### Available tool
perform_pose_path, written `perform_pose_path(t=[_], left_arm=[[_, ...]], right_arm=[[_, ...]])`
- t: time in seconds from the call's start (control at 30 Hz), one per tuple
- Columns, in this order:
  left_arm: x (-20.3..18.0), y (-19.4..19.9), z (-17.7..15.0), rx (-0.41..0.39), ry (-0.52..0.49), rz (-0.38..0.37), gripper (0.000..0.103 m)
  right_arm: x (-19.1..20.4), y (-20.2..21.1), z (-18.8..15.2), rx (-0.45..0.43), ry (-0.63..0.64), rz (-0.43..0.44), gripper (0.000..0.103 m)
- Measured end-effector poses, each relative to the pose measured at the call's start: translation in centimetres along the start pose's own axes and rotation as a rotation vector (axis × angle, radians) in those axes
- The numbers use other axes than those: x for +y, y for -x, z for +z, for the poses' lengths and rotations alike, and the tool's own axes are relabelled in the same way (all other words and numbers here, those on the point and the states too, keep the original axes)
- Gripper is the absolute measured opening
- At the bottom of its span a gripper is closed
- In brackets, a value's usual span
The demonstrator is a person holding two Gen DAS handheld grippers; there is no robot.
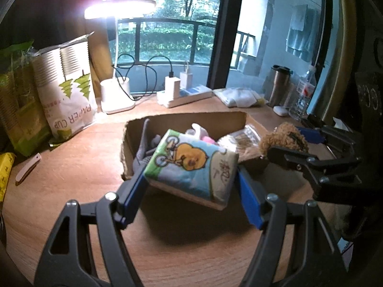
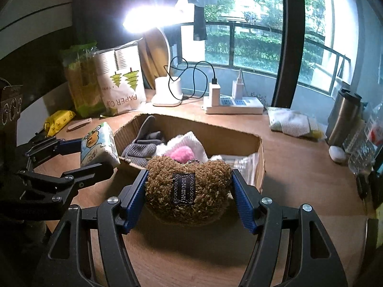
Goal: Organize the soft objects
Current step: 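Carry the tissue pack and brown plush over the box with both grippers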
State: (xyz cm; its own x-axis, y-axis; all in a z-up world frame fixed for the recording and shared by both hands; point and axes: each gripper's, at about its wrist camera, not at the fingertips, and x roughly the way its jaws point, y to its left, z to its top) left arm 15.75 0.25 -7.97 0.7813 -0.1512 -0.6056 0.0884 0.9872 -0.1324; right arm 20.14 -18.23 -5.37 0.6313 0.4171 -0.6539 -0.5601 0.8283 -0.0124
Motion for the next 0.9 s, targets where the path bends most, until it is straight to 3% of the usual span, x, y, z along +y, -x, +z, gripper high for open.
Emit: perform_pose_path(t=[0.5,0.9], left_arm=[[2.2,-3.2,2.2,0.011,0.049,0.053,0.073],[3.8,-6.8,2.6,0.078,0.091,0.059,0.074]], right_arm=[[-2.1,-2.2,2.3,-0.005,-0.004,0.002,0.070],[-3.3,-5.7,3.8,0.024,-0.017,0.005,0.070]])
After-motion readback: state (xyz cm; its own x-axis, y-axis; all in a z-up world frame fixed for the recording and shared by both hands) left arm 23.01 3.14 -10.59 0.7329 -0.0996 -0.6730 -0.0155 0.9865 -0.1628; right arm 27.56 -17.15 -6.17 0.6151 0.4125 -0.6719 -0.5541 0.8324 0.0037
